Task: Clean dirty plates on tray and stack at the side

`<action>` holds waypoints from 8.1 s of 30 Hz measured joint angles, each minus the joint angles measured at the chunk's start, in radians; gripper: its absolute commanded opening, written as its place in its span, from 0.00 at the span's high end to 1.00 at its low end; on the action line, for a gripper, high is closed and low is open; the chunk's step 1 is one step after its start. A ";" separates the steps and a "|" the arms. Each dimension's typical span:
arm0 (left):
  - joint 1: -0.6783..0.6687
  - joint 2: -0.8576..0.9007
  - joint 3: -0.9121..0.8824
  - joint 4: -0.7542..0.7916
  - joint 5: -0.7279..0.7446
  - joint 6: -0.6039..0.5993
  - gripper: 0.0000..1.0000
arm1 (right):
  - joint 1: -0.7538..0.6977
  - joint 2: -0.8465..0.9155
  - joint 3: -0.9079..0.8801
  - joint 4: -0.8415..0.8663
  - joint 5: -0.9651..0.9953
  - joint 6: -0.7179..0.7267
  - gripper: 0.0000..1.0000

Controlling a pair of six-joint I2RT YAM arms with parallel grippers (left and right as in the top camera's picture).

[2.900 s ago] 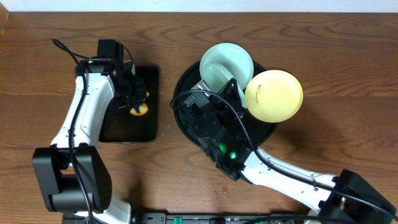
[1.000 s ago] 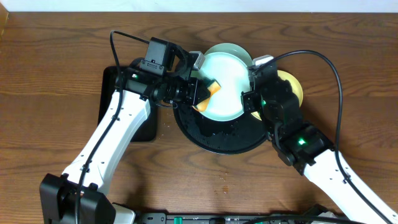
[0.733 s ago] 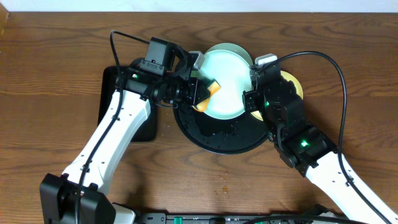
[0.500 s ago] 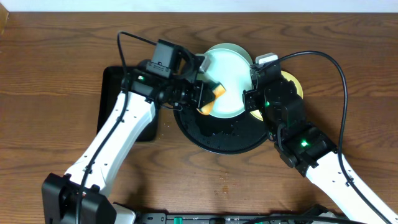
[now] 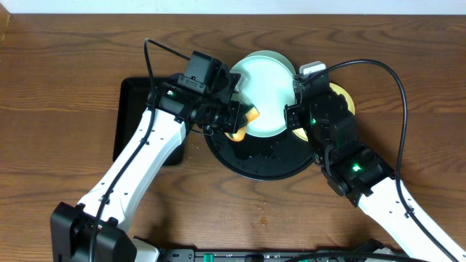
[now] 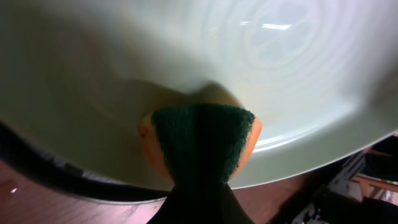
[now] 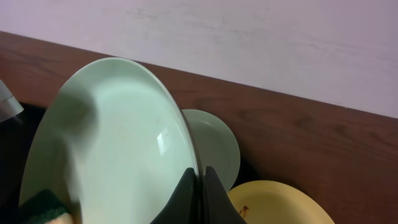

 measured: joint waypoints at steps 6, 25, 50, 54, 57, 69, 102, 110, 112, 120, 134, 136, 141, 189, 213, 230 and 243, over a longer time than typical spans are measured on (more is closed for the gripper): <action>0.000 0.000 0.000 -0.012 -0.064 -0.003 0.92 | 0.000 0.000 0.000 0.002 0.000 0.000 0.99; 0.000 -0.001 0.000 0.139 -0.220 -0.019 0.92 | 0.000 0.000 0.000 -0.007 0.028 0.000 0.99; 0.127 -0.296 0.005 -0.137 -0.315 -0.156 0.92 | 0.105 0.000 0.001 0.203 0.541 -0.548 0.99; 0.159 -0.279 -0.001 -0.167 -0.328 -0.169 0.92 | 0.235 0.012 0.002 0.306 0.680 -0.699 0.99; 0.175 -0.267 -0.005 -0.181 -0.328 -0.172 0.92 | 0.305 0.049 0.007 0.344 0.764 -0.785 0.99; 0.183 -0.254 -0.006 -0.183 -0.328 -0.172 0.92 | 0.243 0.195 0.009 0.329 0.858 -0.737 0.99; 0.184 -0.227 -0.008 -0.190 -0.328 -0.145 0.92 | -1.124 0.615 0.098 0.184 -0.439 0.036 0.84; 0.184 -0.227 -0.018 -0.185 -0.329 -0.140 0.92 | -1.134 0.624 0.100 0.164 -0.547 -0.017 0.01; 0.184 -0.227 -0.018 -0.183 -0.329 -0.140 0.92 | -1.132 0.624 0.113 0.089 -0.610 -0.049 0.01; 0.184 -0.227 -0.019 -0.186 -0.329 -0.138 0.92 | -1.039 0.629 0.441 -0.458 -0.666 -0.138 0.01; 0.184 -0.227 -0.019 -0.195 -0.329 -0.138 0.92 | -0.718 0.621 0.734 -0.951 -0.614 -0.235 0.35; 0.184 -0.227 -0.019 -0.196 -0.329 -0.138 0.92 | -0.705 0.621 0.705 -0.953 -0.598 -0.224 0.39; 0.184 -0.227 -0.019 -0.197 -0.329 -0.138 0.92 | -0.695 0.621 0.566 -0.893 -0.554 -0.159 0.50; 0.162 -0.227 -0.020 -0.210 -0.330 -0.109 0.92 | -0.237 0.452 0.263 -0.758 -0.141 0.372 0.99; -0.105 -0.034 -0.235 0.332 -0.277 -0.088 0.92 | -0.211 0.473 0.089 -0.621 -0.124 0.484 0.99; -0.190 0.211 -0.235 0.568 -0.164 -0.066 0.92 | -0.211 0.473 0.086 -0.603 -0.130 0.453 0.99; -0.190 0.346 -0.235 0.706 -0.179 -0.063 0.92 | -0.211 0.473 0.085 -0.603 -0.132 0.452 0.99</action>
